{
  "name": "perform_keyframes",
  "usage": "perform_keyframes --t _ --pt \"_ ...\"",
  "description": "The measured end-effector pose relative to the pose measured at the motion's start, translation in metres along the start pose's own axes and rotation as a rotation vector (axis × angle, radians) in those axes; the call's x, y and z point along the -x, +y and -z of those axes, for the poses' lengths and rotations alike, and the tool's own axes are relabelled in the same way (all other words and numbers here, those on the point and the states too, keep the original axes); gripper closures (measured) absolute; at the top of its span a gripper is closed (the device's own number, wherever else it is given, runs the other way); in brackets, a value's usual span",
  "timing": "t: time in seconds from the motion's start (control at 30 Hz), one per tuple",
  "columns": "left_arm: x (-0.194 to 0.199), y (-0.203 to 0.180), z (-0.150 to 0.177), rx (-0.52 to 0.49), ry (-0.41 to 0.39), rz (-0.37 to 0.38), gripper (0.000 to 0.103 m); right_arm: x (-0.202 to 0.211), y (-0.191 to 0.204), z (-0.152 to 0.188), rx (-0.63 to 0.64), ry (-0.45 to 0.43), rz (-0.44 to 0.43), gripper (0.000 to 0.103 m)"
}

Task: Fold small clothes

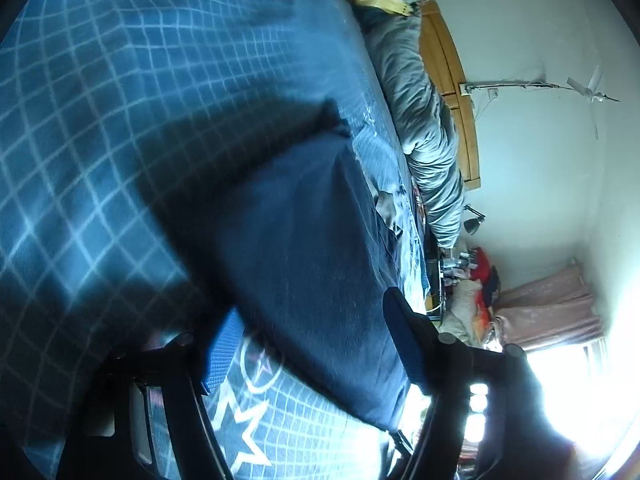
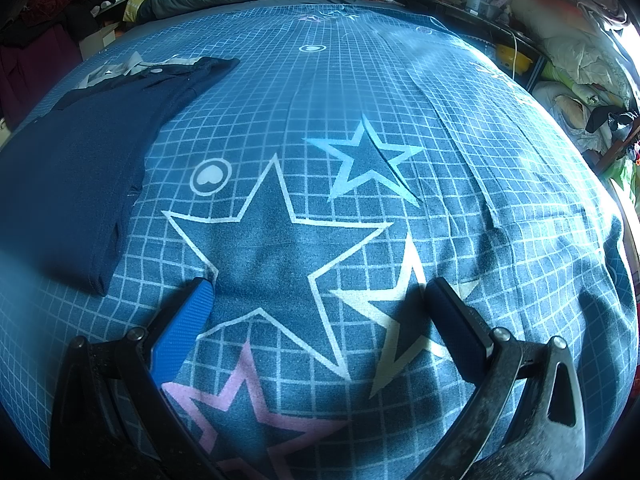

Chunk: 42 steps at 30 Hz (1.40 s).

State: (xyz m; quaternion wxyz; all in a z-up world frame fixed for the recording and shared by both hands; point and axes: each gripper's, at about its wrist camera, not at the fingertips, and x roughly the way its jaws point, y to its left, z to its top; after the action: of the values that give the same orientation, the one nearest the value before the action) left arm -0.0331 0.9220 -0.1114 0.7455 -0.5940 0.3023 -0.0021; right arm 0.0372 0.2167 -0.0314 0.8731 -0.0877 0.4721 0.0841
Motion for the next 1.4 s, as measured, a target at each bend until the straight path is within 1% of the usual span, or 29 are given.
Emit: perform_keyframes --t 0.2,0.33,0.4,0.43,0.47,0.5,0.53,0.57,0.6,0.7,0.8,0.97,1.07,1.13,1.17,1.2,1.27,1.33,1.4 --pt "-0.017 -0.007 -0.017 -0.045 -0.036 -0.035 0.029 -0.002 0.000 0.000 0.000 0.000 -0.001 0.000" --pt "-0.034 -0.018 -0.021 -0.108 -0.064 -0.076 0.032 -0.004 -0.001 -0.001 -0.001 0.000 -0.001 0.000" --pt "-0.041 -0.023 -0.022 -0.150 -0.081 -0.094 0.043 -0.006 -0.001 -0.002 -0.001 -0.001 -0.002 0.000" --pt "-0.046 -0.022 -0.022 -0.157 -0.075 -0.088 0.061 -0.009 -0.002 -0.002 -0.001 -0.001 -0.002 0.000" --pt "-0.050 -0.018 -0.022 -0.153 -0.070 -0.093 0.077 -0.009 -0.002 -0.003 -0.001 -0.001 -0.002 0.000" --pt "-0.052 -0.014 -0.023 -0.149 -0.075 -0.101 0.084 -0.008 -0.002 -0.003 -0.001 -0.001 -0.002 0.000" --pt "-0.054 -0.011 -0.024 -0.143 -0.081 -0.093 0.086 -0.009 -0.002 -0.003 -0.001 -0.001 -0.002 0.000" --pt "-0.055 -0.007 -0.026 -0.131 -0.087 -0.079 0.086 -0.012 -0.002 -0.004 0.000 0.001 0.001 0.000" --pt "-0.055 -0.003 -0.026 -0.126 -0.088 -0.067 0.086 -0.006 -0.001 0.000 0.003 0.007 0.007 0.000" --pt "-0.058 -0.002 -0.027 -0.132 -0.095 -0.061 0.086 -0.004 0.005 -0.001 0.014 0.004 0.031 0.000" --pt "-0.062 -0.002 -0.029 -0.138 -0.097 -0.055 0.086 -0.003 -0.001 0.000 -0.004 -0.001 0.007 0.000" --pt "-0.057 0.003 -0.026 -0.124 -0.092 -0.033 0.086 0.000 0.002 0.000 -0.001 -0.002 0.012 0.000" --pt "-0.057 0.001 -0.026 -0.123 -0.095 -0.042 0.086 0.000 0.002 -0.001 0.006 0.004 0.008 0.000" --pt "-0.057 -0.002 -0.026 -0.132 -0.091 -0.056 0.087 -0.002 0.000 -0.003 0.022 0.009 -0.014 0.000" --pt "-0.058 -0.008 -0.026 -0.154 -0.091 -0.075 0.090 -0.003 -0.001 -0.005 0.028 0.009 -0.026 0.000" --pt "-0.060 -0.019 -0.024 -0.199 -0.095 -0.118 0.090 -0.003 -0.003 -0.005 0.026 0.004 -0.040 0.000" --pt "-0.061 -0.044 -0.018 -0.295 -0.110 -0.158 0.093 -0.002 -0.007 -0.004 0.015 -0.007 -0.069 0.000" --pt "-0.064 -0.081 -0.007 -0.397 -0.130 -0.171 0.093 -0.001 -0.013 -0.004 -0.011 -0.018 -0.107 0.000" --pt "-0.068 -0.124 0.006 -0.507 -0.152 -0.165 0.093 0.002 -0.021 -0.004 -0.043 -0.034 -0.152 0.000"
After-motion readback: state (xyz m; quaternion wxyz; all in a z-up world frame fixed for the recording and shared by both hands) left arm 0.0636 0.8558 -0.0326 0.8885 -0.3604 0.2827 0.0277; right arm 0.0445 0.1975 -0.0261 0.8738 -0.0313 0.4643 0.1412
